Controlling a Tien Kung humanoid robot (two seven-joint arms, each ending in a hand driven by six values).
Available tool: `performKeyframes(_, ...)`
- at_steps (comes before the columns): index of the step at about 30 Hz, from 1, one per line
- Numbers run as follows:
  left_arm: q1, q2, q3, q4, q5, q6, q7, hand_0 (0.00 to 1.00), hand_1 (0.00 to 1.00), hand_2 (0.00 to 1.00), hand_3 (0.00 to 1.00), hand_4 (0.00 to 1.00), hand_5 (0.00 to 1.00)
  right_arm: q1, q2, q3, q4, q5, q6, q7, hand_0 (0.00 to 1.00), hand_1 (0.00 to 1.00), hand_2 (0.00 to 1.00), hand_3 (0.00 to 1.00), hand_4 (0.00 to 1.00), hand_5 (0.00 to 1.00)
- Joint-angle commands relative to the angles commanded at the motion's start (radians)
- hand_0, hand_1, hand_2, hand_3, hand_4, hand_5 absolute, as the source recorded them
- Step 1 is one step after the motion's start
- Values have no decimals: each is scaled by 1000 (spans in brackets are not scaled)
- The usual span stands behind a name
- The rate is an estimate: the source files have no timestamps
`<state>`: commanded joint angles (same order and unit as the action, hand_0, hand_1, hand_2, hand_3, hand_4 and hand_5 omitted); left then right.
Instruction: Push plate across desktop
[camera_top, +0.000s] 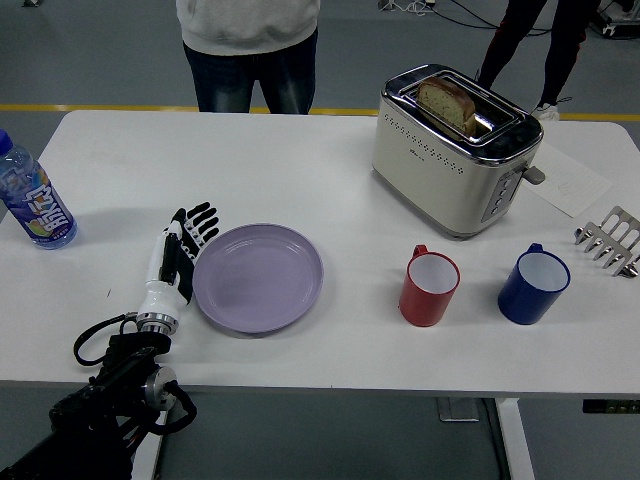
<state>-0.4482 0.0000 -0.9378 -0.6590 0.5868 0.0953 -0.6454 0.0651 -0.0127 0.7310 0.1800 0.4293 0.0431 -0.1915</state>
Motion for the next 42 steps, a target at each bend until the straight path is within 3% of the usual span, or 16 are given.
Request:
performKeyframes(25,-52,0,136,17,-68,-3,0,764,774,755,685,424,998,5,3,16,0,-31,-3,-4,746,763,812,716,528,398)
performKeyframes(34,-63,0,150,12,-68,-1,0,763,774,754,683,422,998,5,3,19,0,-39,-4,-5,745,763,813,714,528,399)
performKeyframes(42,-72,0,120,13,-59,12,0,761,774,754,684,421,998,5,4,28,0,-51,-7,-7,745,762,813,713,528,399)
